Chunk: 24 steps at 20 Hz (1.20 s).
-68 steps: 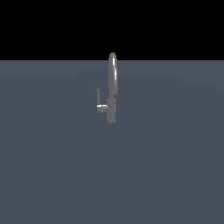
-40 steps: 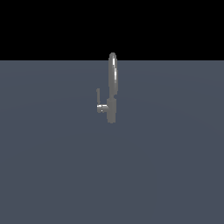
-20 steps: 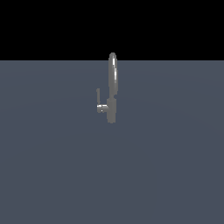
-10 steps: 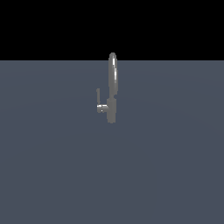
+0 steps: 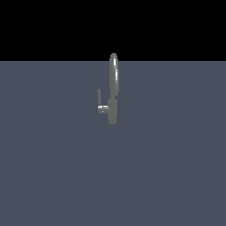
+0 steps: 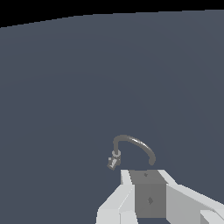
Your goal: Turn on the faucet by rotating a designated handle.
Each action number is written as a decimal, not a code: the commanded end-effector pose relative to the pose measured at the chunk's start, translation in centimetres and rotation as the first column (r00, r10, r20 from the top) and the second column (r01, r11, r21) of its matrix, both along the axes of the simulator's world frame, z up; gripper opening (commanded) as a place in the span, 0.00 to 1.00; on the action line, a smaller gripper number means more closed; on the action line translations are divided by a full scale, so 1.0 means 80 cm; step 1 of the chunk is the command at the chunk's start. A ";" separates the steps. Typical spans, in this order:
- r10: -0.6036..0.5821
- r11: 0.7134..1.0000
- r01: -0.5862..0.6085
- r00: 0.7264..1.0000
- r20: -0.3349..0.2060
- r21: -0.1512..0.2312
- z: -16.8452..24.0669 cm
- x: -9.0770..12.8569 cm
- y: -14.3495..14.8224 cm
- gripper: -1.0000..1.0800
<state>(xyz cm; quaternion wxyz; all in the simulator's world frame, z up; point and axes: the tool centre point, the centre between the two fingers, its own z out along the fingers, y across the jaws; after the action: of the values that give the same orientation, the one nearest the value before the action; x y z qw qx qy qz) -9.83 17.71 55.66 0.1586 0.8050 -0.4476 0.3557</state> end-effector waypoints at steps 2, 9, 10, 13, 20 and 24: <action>-0.055 0.998 0.056 0.998 0.018 -0.018 -0.038 0.037 0.008 0.00; -0.167 0.985 0.168 0.985 0.035 -0.042 -0.134 0.111 0.001 0.00; -0.183 0.982 0.185 0.982 0.035 -0.043 -0.150 0.121 -0.002 0.00; -0.233 0.971 0.235 0.972 0.034 -0.045 -0.200 0.150 -0.015 0.00; -0.356 0.934 0.357 0.934 0.017 -0.036 -0.329 0.203 -0.065 0.00; -0.418 0.908 0.418 0.908 0.002 -0.026 -0.394 0.220 -0.096 0.00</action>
<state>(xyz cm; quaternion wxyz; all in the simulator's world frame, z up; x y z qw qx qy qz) 7.27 10.93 26.16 0.2401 0.6948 -0.5952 0.3245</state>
